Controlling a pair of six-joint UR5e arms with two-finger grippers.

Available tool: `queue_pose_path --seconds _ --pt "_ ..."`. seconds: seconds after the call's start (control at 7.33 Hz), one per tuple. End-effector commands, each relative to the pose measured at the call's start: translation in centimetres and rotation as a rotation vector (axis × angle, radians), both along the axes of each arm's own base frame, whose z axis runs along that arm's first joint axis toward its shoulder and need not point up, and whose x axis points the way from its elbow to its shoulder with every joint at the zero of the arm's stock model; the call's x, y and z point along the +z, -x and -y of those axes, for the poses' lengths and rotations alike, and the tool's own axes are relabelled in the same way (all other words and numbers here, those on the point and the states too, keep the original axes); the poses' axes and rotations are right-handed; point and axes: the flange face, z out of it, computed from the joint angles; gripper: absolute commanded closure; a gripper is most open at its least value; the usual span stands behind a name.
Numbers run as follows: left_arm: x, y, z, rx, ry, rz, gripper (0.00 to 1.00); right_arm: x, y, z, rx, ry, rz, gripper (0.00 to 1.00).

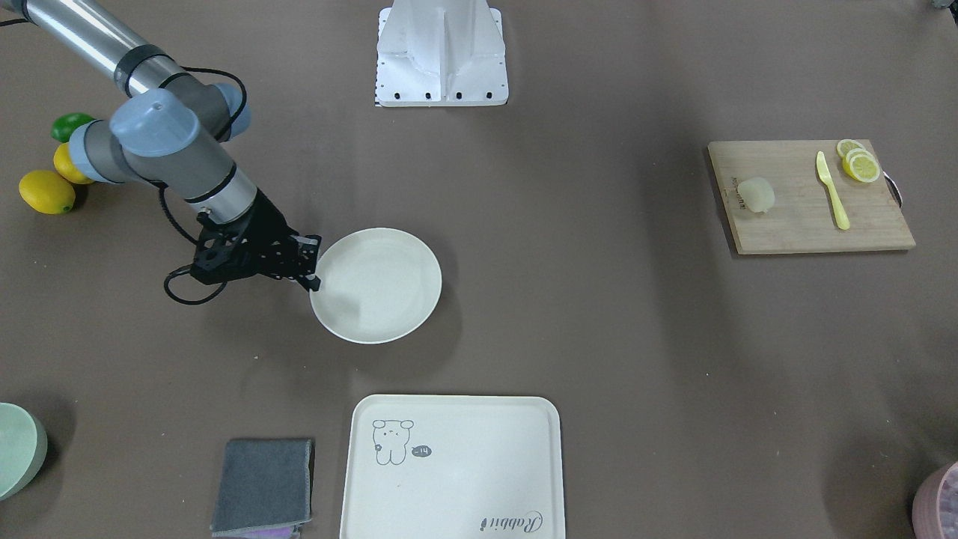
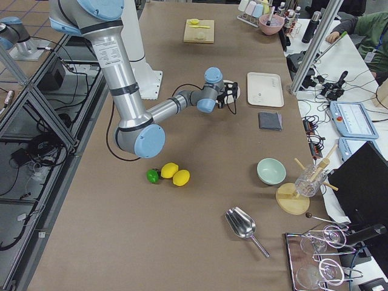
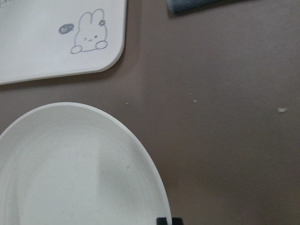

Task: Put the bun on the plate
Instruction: 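Push the white plate with the right gripper toward the table center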

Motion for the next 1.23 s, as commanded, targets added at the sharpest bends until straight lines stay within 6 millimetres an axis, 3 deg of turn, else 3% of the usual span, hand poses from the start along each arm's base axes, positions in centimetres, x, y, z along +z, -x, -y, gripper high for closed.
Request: queue_pose_path --seconds 0.0,0.27,0.55,0.68,0.82,0.95,1.09 --pt "0.3 0.0 0.0 0.0 0.007 0.001 0.01 -5.2 5.6 -2.0 0.007 0.0 -0.051 1.0" --pt "0.6 0.0 0.0 -0.001 0.012 0.0 0.01 -6.4 9.4 -5.1 0.008 0.003 -0.068 1.0" --pt "0.6 0.0 0.0 -0.001 0.015 0.001 0.01 -6.5 9.8 -5.7 -0.001 0.002 -0.069 1.0" --pt "0.5 0.0 0.0 -0.003 0.015 -0.001 0.01 -6.6 9.5 -5.4 0.002 0.003 -0.067 0.38" --pt "-0.8 -0.1 0.4 -0.056 0.045 -0.03 0.01 -6.7 8.8 -4.7 0.011 0.004 -0.064 0.0" --pt "-3.0 -1.2 0.3 -0.115 0.089 -0.075 0.01 -6.7 7.7 -3.5 0.008 0.019 -0.056 0.0" --pt "-4.5 -3.9 -0.2 -0.115 0.112 -0.106 0.01 -6.5 5.5 -1.8 -0.005 0.046 -0.041 0.0"
